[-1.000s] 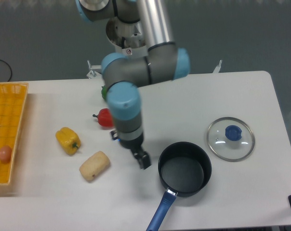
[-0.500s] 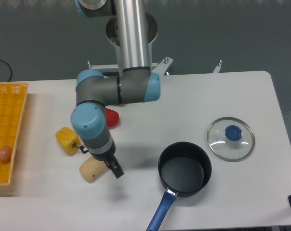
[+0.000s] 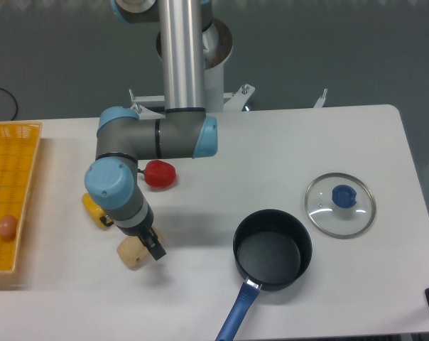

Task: Pick up the bread
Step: 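Lower the gripper and close it on the beige bread roll, then lift the bread roll and carry it toward the saucepan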

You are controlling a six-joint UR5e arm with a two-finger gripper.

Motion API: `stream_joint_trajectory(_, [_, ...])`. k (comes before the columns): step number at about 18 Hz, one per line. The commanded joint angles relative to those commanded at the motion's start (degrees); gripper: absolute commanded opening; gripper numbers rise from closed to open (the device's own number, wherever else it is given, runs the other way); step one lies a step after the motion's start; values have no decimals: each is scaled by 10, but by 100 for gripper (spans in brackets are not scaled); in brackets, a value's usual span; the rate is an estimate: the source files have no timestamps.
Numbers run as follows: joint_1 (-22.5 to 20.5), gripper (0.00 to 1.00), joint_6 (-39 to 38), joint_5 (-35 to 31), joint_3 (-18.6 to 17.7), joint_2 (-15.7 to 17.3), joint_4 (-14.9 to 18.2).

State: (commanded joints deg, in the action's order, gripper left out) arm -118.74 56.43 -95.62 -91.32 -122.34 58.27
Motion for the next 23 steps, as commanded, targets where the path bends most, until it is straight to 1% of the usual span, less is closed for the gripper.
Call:
stream_joint_trajectory(4, [0,100,1,-11,1,-11,-1])
stream_joint_trajectory(6, [0,85,1,-11,2,-11,0])
stream_joint_trajectory(7, [0,73,1,-12,2,-11,0])
stream_joint_trajectory(8, [0,64,-1,-11,2,-11,0])
stream_joint_trajectory(9, [-1,57,-3,-12,3,-10,0])
stream_joint_trajectory(10, [-1,47,-7,-12,3,-9,0])
stream_joint_trajectory(11, [-1,41,-14,-12,3,-7,1])
stream_joint_trajectory(12, [-1,31,-16,-11,3,-5,0])
stream_joint_trajectory(13, [-2,24,-18,-11,4,-4,0])
stream_joint_trajectory(15, [-3,24,-17,-10,5,3,1])
stream_joint_trajectory(19, [-17,24,-11,-3,3,41,8])
stream_joint_trajectory(23, [-32,24,-5,3,0,70,11])
